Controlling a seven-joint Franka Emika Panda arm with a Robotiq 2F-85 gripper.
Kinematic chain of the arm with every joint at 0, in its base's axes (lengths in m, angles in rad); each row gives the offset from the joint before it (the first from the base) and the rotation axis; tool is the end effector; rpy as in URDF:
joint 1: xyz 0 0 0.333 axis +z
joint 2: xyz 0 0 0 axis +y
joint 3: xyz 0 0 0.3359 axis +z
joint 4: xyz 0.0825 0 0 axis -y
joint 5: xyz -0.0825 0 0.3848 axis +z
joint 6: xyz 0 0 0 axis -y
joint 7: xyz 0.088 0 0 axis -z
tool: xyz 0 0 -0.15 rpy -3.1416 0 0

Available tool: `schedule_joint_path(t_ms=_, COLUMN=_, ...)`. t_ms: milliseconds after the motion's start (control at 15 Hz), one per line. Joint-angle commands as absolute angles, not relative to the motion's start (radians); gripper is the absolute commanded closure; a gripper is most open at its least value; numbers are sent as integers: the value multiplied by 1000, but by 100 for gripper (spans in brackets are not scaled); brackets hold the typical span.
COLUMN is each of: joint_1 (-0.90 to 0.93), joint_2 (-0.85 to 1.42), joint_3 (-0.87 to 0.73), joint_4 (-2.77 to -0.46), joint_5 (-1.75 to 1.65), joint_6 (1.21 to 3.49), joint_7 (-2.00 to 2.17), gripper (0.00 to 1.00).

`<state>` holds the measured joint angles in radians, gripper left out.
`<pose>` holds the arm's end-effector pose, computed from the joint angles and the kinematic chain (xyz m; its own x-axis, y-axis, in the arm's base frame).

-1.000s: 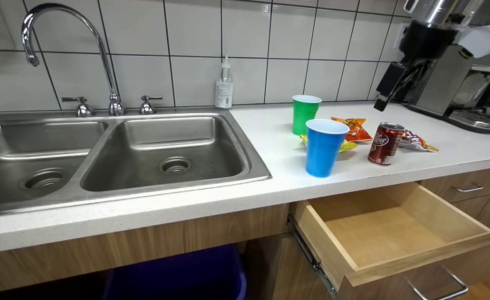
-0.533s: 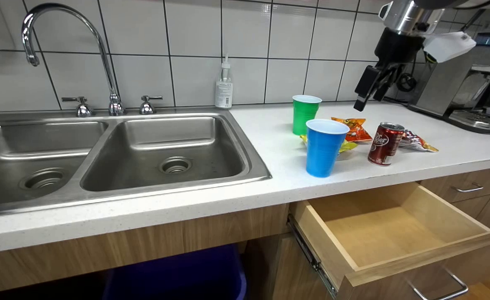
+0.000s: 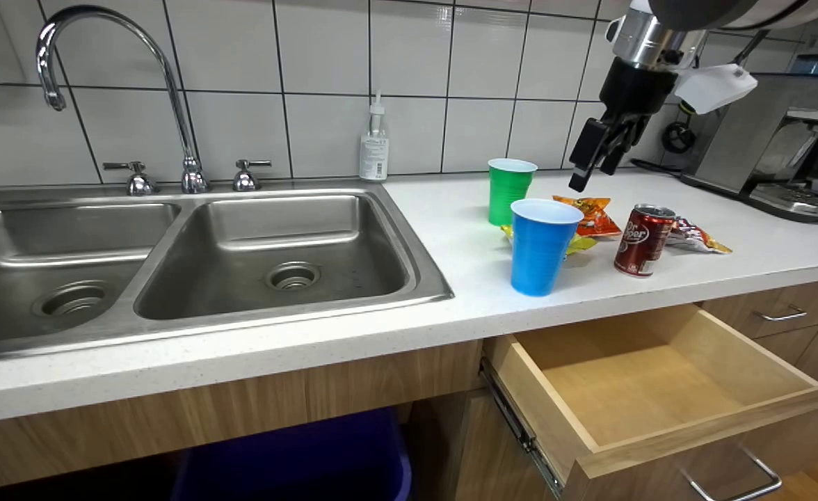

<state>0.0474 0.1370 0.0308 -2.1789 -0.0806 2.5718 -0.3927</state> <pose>0.5877 0.0453 0.3314 0.8340 0.5097 0.2113 0.4884 -0.8602 0.1470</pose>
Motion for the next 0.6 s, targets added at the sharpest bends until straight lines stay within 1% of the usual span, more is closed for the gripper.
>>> schedule_joint_path(t_ms=0, joint_1=32, joint_2=181, joint_3=49, joint_4=-2118, joint_5=-69, joint_6=2535, joint_7=-409, gripper=0)
schedule_joint_path(t_ms=533, joint_1=12, joint_2=264, joint_3=66, joint_4=-2061, joint_5=-18, joint_6=2530, joint_7=-433, gripper=0)
